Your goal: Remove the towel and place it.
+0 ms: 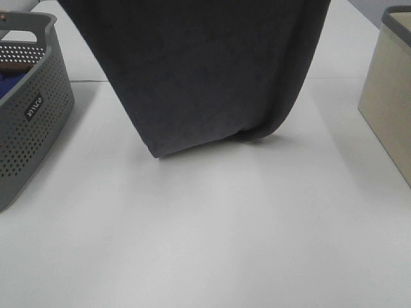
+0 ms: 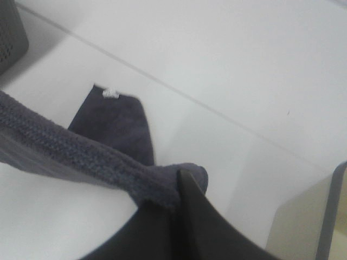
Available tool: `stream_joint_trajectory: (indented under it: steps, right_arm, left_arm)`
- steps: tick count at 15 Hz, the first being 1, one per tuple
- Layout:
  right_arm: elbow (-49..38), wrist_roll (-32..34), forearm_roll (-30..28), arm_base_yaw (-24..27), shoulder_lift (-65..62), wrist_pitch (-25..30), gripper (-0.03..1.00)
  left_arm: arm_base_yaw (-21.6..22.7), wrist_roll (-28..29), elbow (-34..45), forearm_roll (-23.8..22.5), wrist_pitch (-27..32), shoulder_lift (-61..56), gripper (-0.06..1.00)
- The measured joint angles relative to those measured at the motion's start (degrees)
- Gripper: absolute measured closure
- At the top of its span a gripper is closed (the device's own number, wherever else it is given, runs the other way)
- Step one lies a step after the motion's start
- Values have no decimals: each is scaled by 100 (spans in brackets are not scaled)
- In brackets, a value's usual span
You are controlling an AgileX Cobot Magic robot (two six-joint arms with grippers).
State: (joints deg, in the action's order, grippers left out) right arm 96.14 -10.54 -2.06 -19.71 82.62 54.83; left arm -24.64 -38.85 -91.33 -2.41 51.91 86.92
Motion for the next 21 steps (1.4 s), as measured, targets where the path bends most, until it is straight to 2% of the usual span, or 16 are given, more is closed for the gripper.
stream_joint_trajectory:
  steps: [1,3,6,9,12,13,15,18,21]
  right_arm:
    - [865,0,-103,-11,424,-235,96]
    - [1656,-23,-241,-11,905,-573,96]
    - [3111,-143,-269,-11,1788,-900,96]
    - [4028,-183,-481,-17,2406,-905,96]
    - [4280,-183,-791,17,2756,-1255,96]
    - [4291,-183,-877,69,2876,-1828,96]
    - [4297,-160,-877,160,2951,-2378,96]
    - [4297,6,-854,401,3151,-3243,96]
    - [4297,29,-504,561,3352,-3936,96]
  left_arm:
    - [138,80,-516,-201,-430,86,94]
    - [309,223,-997,-435,-1026,321,94]
    - [596,854,-1639,-922,-2108,802,94]
    - [705,1008,-2154,-1123,-2578,1272,94]
    - [745,1037,-2807,-1278,-2928,1879,94]
    - [768,1043,-3312,-1375,-3111,2257,94]
    - [768,1043,-3696,-1404,-3260,2521,94]
    - [768,1043,-4246,-1409,-3908,3048,94]
    - [768,1043,-4727,-1599,-4406,3512,94]
